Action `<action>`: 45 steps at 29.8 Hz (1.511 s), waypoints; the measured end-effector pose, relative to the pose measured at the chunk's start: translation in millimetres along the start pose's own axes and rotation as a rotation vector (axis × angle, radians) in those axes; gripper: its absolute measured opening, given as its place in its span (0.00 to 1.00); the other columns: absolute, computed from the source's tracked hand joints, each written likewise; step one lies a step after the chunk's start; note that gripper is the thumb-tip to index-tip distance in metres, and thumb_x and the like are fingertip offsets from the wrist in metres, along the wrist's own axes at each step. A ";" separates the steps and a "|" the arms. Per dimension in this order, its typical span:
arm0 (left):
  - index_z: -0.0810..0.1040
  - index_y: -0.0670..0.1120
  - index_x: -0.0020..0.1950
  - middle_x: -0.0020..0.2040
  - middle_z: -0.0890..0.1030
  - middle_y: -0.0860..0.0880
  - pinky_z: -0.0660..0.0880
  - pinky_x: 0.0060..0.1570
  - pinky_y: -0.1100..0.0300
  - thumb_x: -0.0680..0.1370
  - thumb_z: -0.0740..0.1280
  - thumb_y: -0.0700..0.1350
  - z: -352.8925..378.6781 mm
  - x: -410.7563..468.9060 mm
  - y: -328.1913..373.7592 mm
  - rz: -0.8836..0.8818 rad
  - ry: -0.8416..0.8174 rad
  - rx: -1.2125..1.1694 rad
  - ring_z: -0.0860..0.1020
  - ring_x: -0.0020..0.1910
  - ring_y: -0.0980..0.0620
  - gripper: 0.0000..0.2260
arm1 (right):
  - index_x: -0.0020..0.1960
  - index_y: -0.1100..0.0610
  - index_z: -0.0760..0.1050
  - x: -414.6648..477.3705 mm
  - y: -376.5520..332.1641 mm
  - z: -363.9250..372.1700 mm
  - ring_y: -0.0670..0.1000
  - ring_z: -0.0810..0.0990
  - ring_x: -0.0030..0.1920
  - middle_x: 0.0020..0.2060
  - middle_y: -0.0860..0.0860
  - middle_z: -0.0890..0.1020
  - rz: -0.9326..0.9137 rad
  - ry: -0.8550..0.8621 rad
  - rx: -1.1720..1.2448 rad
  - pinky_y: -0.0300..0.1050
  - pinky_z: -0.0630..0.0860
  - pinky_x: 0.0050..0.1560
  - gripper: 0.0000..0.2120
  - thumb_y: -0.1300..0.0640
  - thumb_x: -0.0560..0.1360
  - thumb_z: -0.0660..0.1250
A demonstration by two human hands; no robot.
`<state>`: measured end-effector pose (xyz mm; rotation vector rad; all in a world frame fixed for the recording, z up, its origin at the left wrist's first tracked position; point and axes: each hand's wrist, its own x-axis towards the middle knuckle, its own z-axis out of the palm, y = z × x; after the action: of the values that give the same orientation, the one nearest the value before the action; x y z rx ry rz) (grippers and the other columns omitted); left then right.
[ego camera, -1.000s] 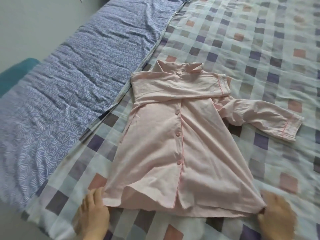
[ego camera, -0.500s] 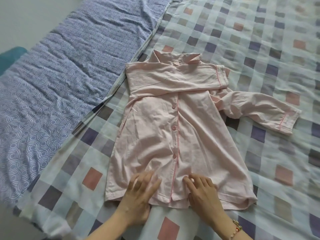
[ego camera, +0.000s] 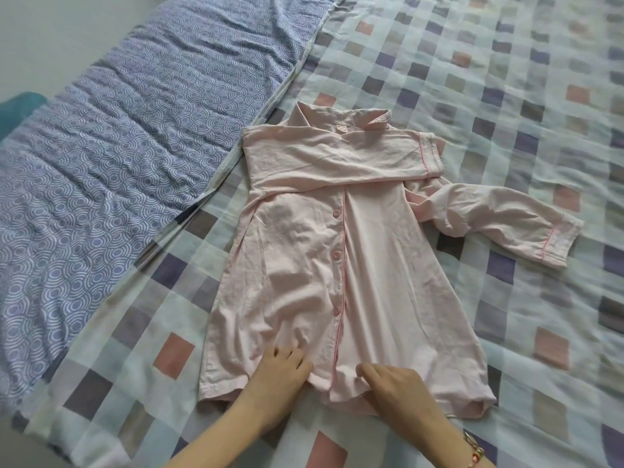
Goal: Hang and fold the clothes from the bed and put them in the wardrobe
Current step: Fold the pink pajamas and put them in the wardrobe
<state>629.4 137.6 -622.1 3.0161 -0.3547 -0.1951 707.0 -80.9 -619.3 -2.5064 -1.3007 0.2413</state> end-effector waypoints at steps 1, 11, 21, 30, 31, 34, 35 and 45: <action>0.75 0.52 0.34 0.33 0.75 0.54 0.61 0.37 0.62 0.66 0.57 0.49 -2.0 -0.3 -4.8 0.020 -0.002 -0.013 0.75 0.32 0.53 0.07 | 0.44 0.51 0.64 -1.1 0.9 -0.4 0.47 0.75 0.23 0.26 0.44 0.76 0.015 -0.025 -0.019 0.40 0.63 0.19 0.27 0.56 0.50 0.74; 0.76 0.45 0.33 0.28 0.71 0.48 0.62 0.35 0.60 0.80 0.59 0.48 -49.0 -2.6 26.3 0.111 0.433 -0.371 0.68 0.31 0.50 0.18 | 0.44 0.51 0.70 9.0 -42.6 4.4 0.46 0.73 0.24 0.26 0.46 0.75 -0.051 -0.128 0.095 0.38 0.65 0.22 0.10 0.55 0.63 0.57; 0.75 0.52 0.36 0.35 0.78 0.55 0.74 0.40 0.61 0.78 0.65 0.43 -42.2 12.8 -27.4 -0.762 0.026 -1.081 0.76 0.37 0.56 0.10 | 0.40 0.21 0.71 3.0 9.0 -91.6 0.27 0.73 0.47 0.39 0.20 0.73 0.410 -0.913 0.766 0.23 0.68 0.50 0.26 0.56 0.78 0.59; 0.71 0.41 0.50 0.50 0.76 0.41 0.71 0.49 0.49 0.78 0.62 0.52 -14.5 -3.2 -72.3 -1.191 0.019 -0.389 0.75 0.50 0.41 0.14 | 0.55 0.56 0.67 73.1 -22.1 -37.4 0.51 0.77 0.47 0.47 0.50 0.77 0.945 -0.277 0.627 0.47 0.73 0.46 0.21 0.42 0.73 0.66; 0.71 0.41 0.49 0.50 0.77 0.40 0.72 0.48 0.49 0.79 0.59 0.50 -12.5 -4.0 -69.9 -1.212 0.024 -0.383 0.75 0.49 0.40 0.12 | 0.54 0.57 0.65 75.4 -28.1 -27.5 0.54 0.78 0.49 0.48 0.51 0.77 0.977 -0.244 0.587 0.47 0.72 0.46 0.20 0.43 0.73 0.65; 0.72 0.39 0.50 0.47 0.79 0.35 0.69 0.41 0.51 0.81 0.54 0.45 -12.6 -14.7 -70.4 -1.291 0.153 -0.505 0.76 0.46 0.37 0.12 | 0.48 0.56 0.64 75.5 -41.3 -8.0 0.60 0.78 0.50 0.45 0.57 0.79 1.060 -0.175 0.536 0.49 0.70 0.43 0.12 0.47 0.78 0.59; 0.73 0.38 0.52 0.47 0.78 0.33 0.66 0.40 0.52 0.81 0.54 0.45 -13.8 -20.6 -70.6 -1.329 0.190 -0.546 0.76 0.47 0.36 0.12 | 0.46 0.55 0.64 72.6 -44.2 -6.1 0.60 0.78 0.50 0.44 0.57 0.79 1.089 -0.153 0.540 0.49 0.71 0.43 0.12 0.46 0.79 0.57; 0.78 0.35 0.48 0.46 0.77 0.33 0.74 0.40 0.40 0.68 0.65 0.32 -27.2 5.5 -84.6 -1.060 0.316 -0.280 0.77 0.43 0.32 0.10 | 0.43 0.63 0.77 66.2 31.9 -51.8 0.48 0.75 0.28 0.31 0.52 0.80 1.224 0.046 1.036 0.36 0.72 0.26 0.10 0.55 0.76 0.65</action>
<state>657.5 220.5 -605.3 2.5592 1.1852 0.1540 784.3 -53.9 -582.1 -1.9236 0.5039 0.8191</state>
